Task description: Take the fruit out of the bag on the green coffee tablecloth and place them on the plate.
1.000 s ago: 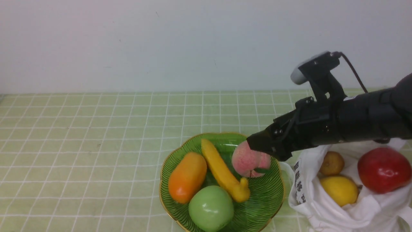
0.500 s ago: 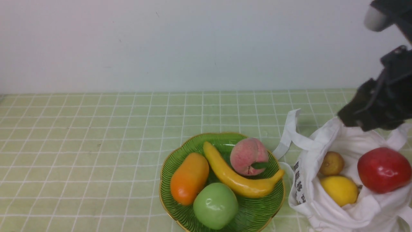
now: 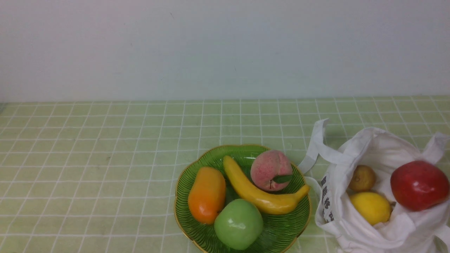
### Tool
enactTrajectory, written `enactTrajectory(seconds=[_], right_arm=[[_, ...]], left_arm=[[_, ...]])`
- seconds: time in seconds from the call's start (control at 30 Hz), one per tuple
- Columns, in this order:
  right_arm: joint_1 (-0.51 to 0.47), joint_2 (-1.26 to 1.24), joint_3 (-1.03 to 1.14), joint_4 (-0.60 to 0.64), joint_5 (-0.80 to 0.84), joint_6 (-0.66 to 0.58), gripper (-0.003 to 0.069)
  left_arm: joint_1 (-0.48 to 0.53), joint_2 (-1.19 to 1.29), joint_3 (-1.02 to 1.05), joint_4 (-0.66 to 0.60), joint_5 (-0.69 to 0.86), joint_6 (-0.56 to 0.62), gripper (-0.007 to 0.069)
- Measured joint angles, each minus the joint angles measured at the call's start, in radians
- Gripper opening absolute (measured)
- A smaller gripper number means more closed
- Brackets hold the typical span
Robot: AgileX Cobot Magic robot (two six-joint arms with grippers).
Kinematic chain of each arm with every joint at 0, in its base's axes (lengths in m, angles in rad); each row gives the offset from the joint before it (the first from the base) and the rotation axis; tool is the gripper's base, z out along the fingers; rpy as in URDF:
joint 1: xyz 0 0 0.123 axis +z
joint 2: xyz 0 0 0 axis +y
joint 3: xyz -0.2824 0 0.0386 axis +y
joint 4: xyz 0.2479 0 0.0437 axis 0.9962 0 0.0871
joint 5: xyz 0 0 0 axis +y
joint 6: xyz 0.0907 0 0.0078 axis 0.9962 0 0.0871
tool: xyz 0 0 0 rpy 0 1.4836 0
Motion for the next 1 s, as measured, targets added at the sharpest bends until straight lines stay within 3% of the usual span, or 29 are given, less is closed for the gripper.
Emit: enactTrajectory(seconds=[0.03,0.23,0.37,1.0], right_arm=[[0.000,-0.010,0.025,0.006,-0.014,0.000,-0.0014],[0.000,-0.233,0.361,0.013,-0.470,0.002,-0.0014],[0.000,-0.255,0.443,0.014,-0.621,0.002,-0.0014],[0.000,-0.255,0.493,0.015,-0.605,0.002,-0.0014]], left_arm=[[0.000,0.000,0.000,0.000,0.000,0.000,-0.0008],[0.000,0.000,0.000,0.000,0.000,0.000,-0.0008],[0.000,0.000,0.000,0.000,0.000,0.000,-0.0008],[0.000,0.000,0.000,0.000,0.000,0.000,-0.0008]])
